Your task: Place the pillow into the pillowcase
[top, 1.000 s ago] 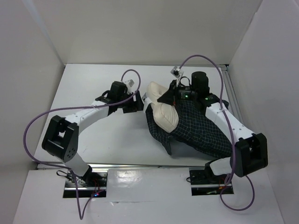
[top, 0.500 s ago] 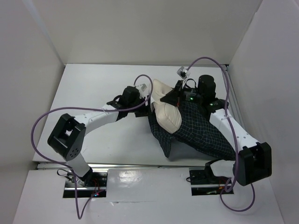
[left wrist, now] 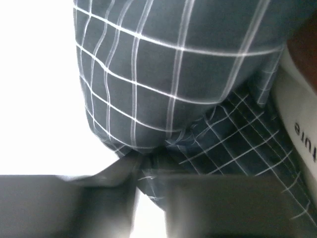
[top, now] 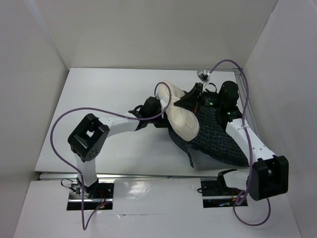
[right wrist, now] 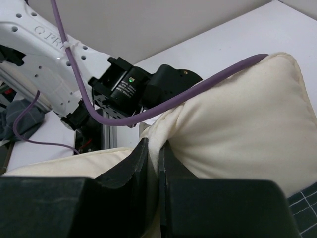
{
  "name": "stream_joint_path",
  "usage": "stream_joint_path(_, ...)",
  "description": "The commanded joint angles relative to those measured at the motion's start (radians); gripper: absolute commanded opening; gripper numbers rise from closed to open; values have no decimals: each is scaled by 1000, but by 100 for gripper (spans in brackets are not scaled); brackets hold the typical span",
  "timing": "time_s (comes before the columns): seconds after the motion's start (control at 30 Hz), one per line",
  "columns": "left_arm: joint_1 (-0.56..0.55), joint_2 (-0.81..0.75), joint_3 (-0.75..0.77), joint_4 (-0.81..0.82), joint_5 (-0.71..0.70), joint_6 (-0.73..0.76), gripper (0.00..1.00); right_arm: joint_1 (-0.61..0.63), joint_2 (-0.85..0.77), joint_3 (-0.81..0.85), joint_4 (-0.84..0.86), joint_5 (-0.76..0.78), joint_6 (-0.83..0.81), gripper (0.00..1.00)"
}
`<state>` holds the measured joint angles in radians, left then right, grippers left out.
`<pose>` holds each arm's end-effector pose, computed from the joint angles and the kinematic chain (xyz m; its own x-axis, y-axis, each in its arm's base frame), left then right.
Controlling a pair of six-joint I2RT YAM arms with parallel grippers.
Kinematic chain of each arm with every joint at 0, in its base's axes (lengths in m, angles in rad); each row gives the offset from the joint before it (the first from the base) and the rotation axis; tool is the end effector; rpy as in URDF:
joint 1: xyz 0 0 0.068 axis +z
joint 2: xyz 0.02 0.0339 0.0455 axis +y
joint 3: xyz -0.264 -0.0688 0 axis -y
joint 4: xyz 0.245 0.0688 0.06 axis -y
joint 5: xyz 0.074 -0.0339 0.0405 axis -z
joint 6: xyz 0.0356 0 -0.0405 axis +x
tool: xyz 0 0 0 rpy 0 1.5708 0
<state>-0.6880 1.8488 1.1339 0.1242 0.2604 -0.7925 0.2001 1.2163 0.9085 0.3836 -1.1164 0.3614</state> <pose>0.3085 -0.2654 0.1917 -0.8566 -0.1866 -0.4810 0.2404 0.6806 -0.6921 0.2577 0.0849 0.3508 -0.2719 0.1032 -0.9568 -0.9292 0.2305 0.2889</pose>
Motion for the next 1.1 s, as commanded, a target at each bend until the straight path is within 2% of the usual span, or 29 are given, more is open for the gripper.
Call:
stream_joint_path(0.0,-4,30,92,-30,-56,25,13,2,-15,13,189,-92,18,0)
stream_joint_path(0.03,-4,30,104,-62,-87,35,0,2,-6,13,176,-92,7,0)
stream_joint_path(0.07,-4,30,115,-127,-128,35,0,2,6,13,176,-92,-8,0)
stream_joint_path(0.1,-4,-8,115,-150,-207,45,0,2,6,23,176,-92,-9,0)
stream_joint_path(0.23,59,-115,53,-222,-364,55,0,-7,66,-37,286,-102,11,0)
stream_joint_path(0.33,122,-173,7,-271,-441,55,0,-16,138,-127,580,-144,175,0)
stream_joint_path(0.37,161,-184,-2,-282,-441,55,0,-16,191,-146,776,-155,230,0)
stream_joint_path(0.4,180,-195,-25,-282,-441,55,0,-16,225,-158,866,-155,337,0)
stream_joint_path(0.5,250,-218,-55,-310,-431,68,0,-25,369,-158,1162,-171,483,0)
stream_joint_path(0.57,275,-218,-56,-319,-400,81,0,-25,448,-148,1329,-180,661,0)
stream_joint_path(0.6,275,-227,-56,-330,-400,90,0,-25,533,-134,1508,-180,733,0)
stream_joint_path(0.63,275,-227,-65,-330,-389,110,0,-25,564,-81,1509,-180,823,0)
stream_joint_path(0.83,285,-276,-75,-330,-345,154,0,48,623,64,1509,-223,843,0)
stream_joint_path(0.93,297,-299,-85,-363,-381,163,0,59,634,119,1509,-244,883,0)
stream_joint_path(1.07,390,-338,-137,-353,-345,174,0,59,605,168,1509,-276,899,0)
